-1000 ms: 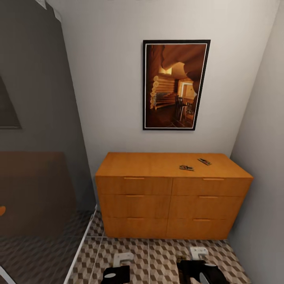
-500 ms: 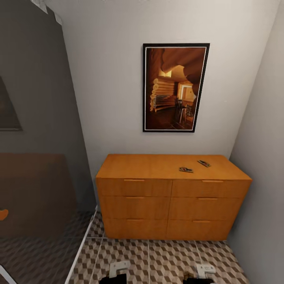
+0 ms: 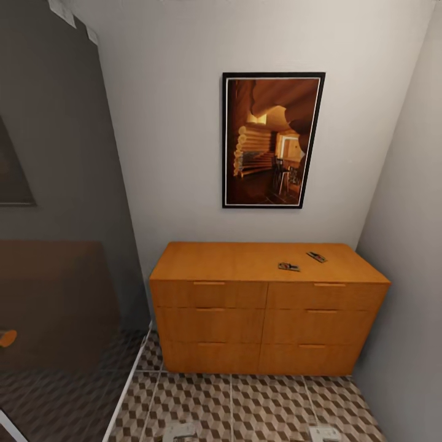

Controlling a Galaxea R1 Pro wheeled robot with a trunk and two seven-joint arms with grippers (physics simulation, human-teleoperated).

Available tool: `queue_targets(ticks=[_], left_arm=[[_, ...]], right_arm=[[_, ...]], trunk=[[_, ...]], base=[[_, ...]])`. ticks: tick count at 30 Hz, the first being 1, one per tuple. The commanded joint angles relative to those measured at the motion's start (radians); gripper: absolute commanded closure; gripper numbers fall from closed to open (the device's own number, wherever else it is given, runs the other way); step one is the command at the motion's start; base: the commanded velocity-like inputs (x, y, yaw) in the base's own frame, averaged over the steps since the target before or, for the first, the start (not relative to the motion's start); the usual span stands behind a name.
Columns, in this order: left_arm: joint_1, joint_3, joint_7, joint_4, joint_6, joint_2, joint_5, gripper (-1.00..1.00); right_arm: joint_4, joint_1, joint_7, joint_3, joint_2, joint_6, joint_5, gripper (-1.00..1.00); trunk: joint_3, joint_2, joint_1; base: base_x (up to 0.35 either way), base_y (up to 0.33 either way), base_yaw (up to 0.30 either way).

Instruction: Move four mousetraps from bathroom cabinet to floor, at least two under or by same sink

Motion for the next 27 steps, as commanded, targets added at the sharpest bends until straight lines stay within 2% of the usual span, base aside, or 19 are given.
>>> queue_targets(ticks=[1,8,16,21,27], left_arm=[[-0.001,-0.009,0.009,0.016,-0.009,0.0,0.0,1.0],[-0.001,-0.008,0.008,0.042,-0.021,0.0,-0.009,1.0],[-0.001,-0.007,0.002,0.049,-0.046,0.001,-0.01,1.0],[-0.001,-0.007,-0.001,0.096,-0.065,0.002,-0.009,1.0],[-0.001,-0.007,-0.002,0.114,-0.083,0.003,-0.009,1.0]], right_arm=[[0.008,-0.001,-0.011,0.012,-0.001,-0.005,-0.014,1.0],[0.065,-0.001,-0.011,0.017,0.0,-0.024,-0.013,1.0],[0.126,-0.001,-0.01,0.018,0.007,-0.081,-0.013,1.0],[0.161,-0.001,-0.009,0.018,0.015,-0.108,-0.013,1.0],[0.177,-0.001,-0.01,0.018,0.017,-0.115,-0.013,1.0]], trunk=[[0.002,0.006,-0.004],[0.024,0.055,-0.031],[0.049,0.111,-0.061],[0.065,0.146,-0.081],[0.083,0.188,-0.104]], base=[[0.0,0.0,0.0],[0.0,0.0,0.0],[0.0,0.0,0.0],[0.0,0.0,0.0],[0.0,0.0,0.0]])
